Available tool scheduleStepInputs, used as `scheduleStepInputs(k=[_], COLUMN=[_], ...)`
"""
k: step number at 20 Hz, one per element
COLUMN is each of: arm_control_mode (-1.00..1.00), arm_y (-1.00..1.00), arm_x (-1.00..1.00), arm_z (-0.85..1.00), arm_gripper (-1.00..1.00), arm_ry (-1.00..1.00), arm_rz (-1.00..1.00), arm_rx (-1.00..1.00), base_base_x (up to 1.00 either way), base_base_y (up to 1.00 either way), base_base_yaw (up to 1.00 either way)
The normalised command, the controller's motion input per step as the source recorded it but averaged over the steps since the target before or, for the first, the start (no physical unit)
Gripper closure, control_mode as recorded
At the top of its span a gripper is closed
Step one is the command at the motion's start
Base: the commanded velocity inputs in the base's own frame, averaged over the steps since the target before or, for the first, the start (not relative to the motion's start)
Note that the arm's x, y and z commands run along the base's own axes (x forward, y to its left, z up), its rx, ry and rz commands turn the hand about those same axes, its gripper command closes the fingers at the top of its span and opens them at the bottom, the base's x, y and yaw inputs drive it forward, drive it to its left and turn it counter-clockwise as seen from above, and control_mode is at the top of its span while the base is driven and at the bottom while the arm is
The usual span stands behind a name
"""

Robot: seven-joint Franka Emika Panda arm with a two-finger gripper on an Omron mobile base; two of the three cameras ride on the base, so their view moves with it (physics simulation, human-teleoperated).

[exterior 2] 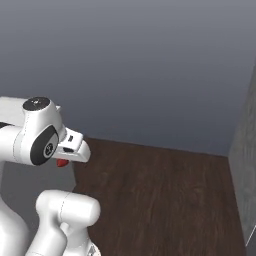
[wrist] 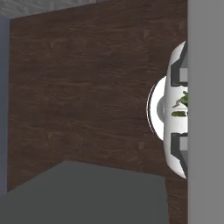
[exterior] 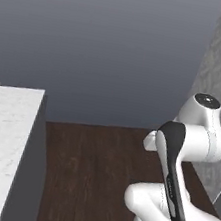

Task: Take the strawberry from the fridge and place it on top of the pancake, located on the dining counter.

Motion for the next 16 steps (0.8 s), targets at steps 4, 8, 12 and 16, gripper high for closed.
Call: scheduleStepInputs(k=[4, 8, 12, 16], arm_control_mode=[1.0, 1.0, 1.0, 1.0], arm_y=[0.0, 0.0, 0.0, 0.0], arm_x=[0.0, 0.0, 0.0, 0.0], arm_z=[0.0, 0.0, 0.0, 0.0], arm_gripper=[1.0, 1.0, 1.0, 1.0], arm_ry=[0.0, 0.0, 0.0, 0.0], arm_rz=[0.0, 0.0, 0.0, 0.0], arm_rx=[0.0, 0.0, 0.0, 0.0], base_base_x=[1.0, 1.0, 1.0, 1.0], base_base_y=[0.0, 0.06, 0.12, 0.09], base_base_yaw=[0.0, 0.0, 0.02, 0.16])
